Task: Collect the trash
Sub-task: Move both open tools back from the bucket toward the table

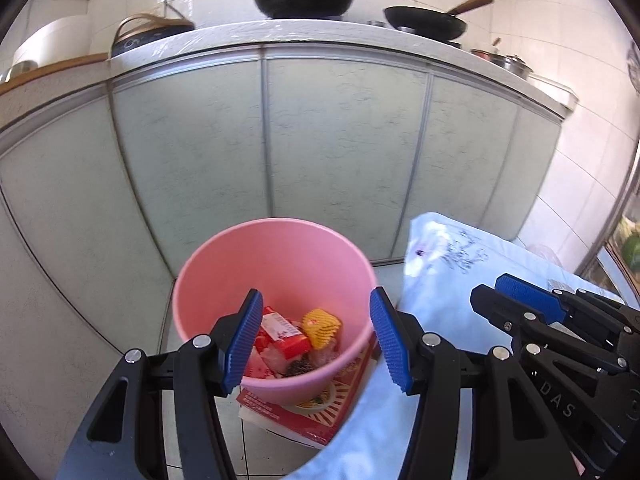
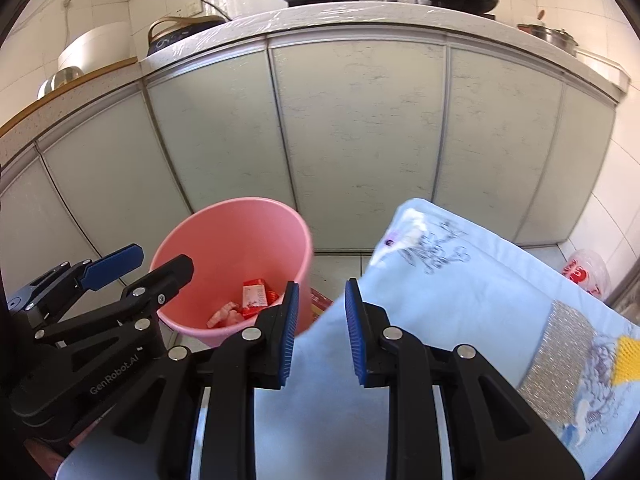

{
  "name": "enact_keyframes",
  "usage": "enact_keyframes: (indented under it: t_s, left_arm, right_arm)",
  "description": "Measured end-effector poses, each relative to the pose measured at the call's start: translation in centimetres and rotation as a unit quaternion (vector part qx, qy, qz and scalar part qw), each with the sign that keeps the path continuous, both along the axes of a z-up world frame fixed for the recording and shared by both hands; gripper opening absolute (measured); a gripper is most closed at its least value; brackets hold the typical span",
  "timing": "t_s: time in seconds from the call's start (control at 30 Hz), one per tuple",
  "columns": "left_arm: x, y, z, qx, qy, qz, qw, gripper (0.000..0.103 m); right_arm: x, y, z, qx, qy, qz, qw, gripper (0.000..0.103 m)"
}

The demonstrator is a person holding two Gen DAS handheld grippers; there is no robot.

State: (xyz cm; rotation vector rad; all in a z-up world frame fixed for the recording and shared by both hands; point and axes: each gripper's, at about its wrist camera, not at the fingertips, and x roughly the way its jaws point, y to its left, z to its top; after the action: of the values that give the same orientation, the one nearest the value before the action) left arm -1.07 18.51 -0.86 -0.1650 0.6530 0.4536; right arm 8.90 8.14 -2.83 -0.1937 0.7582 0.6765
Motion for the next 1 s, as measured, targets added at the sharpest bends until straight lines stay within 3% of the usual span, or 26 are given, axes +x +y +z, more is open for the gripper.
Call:
enact_keyframes:
  t_s: [0.67, 1.0]
  left_arm:
    - [1.6, -8.5, -0.8, 0.002, 0.010, -0.093, 0.9956, 0.055]
    - [3.5, -13.5, -2.4, -0.015, 0.020, -0.163, 0.9864, 0.058]
  right_arm:
    - [-1.5, -10.8, -1.4, -0.007, 0.012, -0.085, 0.996, 0.024]
    - [-2.4, -17.0, -2.6, -0.011, 0.019, -0.139, 0.990, 0.024]
